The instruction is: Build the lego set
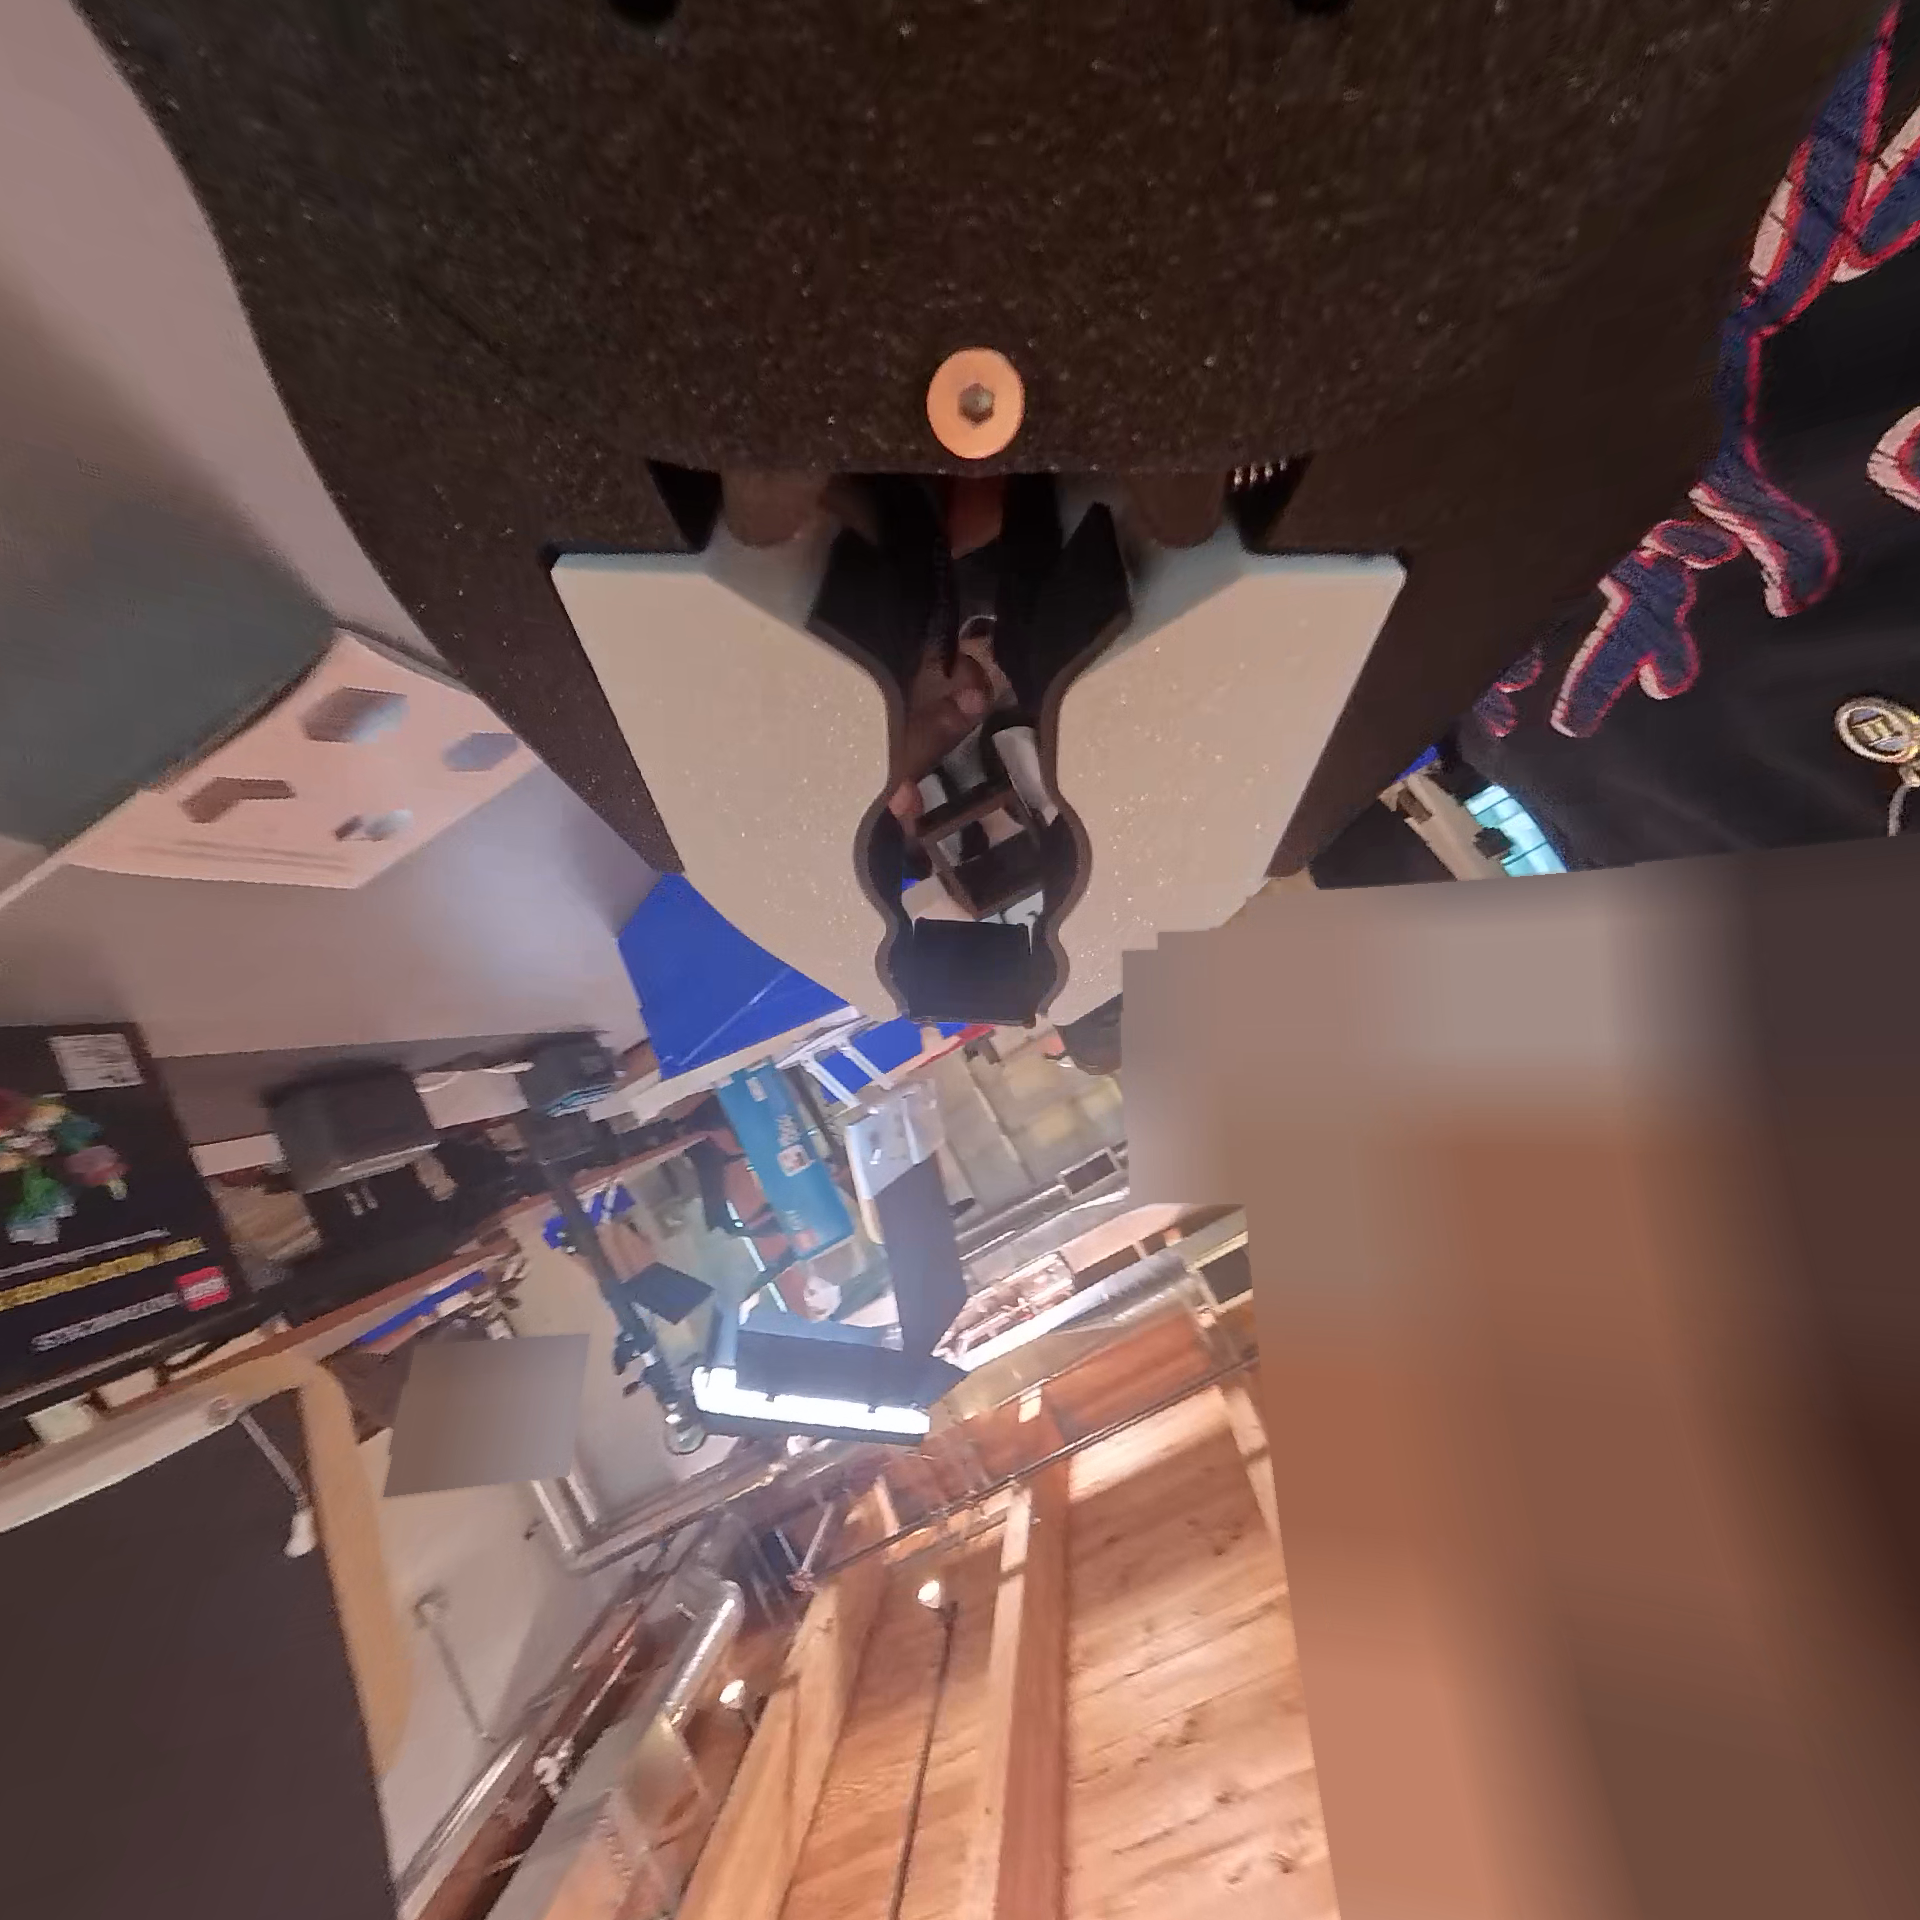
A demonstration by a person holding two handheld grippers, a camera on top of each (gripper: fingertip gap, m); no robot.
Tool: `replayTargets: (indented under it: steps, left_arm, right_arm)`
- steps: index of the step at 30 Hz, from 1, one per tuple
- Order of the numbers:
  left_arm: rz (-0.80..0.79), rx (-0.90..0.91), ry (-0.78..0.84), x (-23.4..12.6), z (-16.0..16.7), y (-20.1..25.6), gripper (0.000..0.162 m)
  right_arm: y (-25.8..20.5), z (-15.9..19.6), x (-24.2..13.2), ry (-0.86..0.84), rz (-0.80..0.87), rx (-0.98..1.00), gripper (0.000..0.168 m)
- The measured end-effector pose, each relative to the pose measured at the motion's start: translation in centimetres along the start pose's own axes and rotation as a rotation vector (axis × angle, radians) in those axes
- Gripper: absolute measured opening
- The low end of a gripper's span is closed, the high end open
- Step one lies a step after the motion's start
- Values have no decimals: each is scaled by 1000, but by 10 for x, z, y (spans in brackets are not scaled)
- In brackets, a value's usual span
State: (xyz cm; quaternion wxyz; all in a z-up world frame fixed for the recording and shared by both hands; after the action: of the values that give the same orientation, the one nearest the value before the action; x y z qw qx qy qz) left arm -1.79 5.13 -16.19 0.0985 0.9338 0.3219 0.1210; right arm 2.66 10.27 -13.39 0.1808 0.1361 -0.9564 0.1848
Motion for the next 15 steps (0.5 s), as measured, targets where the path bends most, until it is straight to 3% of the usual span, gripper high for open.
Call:
replayTargets:
  steps: [10,12,15]
  left_arm:
    - [-35,19,-17,-4,-2,3,25]
    - [-110,45,-92,-6,5,-6,25]
    - [-381,94,-349,-14,37,-41,25]
  right_arm:
    - [-19,14,15,-42,-62,-30,22]
    - [-20,15,15,-63,-50,-57,22]
    - [-16,14,12,-85,-16,-93,22]
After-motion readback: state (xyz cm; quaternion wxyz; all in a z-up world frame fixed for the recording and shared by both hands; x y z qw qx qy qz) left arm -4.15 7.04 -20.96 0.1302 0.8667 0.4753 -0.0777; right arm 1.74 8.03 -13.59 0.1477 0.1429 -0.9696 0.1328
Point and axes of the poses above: each gripper's, where its closed fingertips meet, x out along the fingers, z out of its underside, y = z × x across the jaws, the point moved 2 cm from there along -x, back along the fingers, and after that the axes turned 13 degrees about -x, right-handed, at the moved point
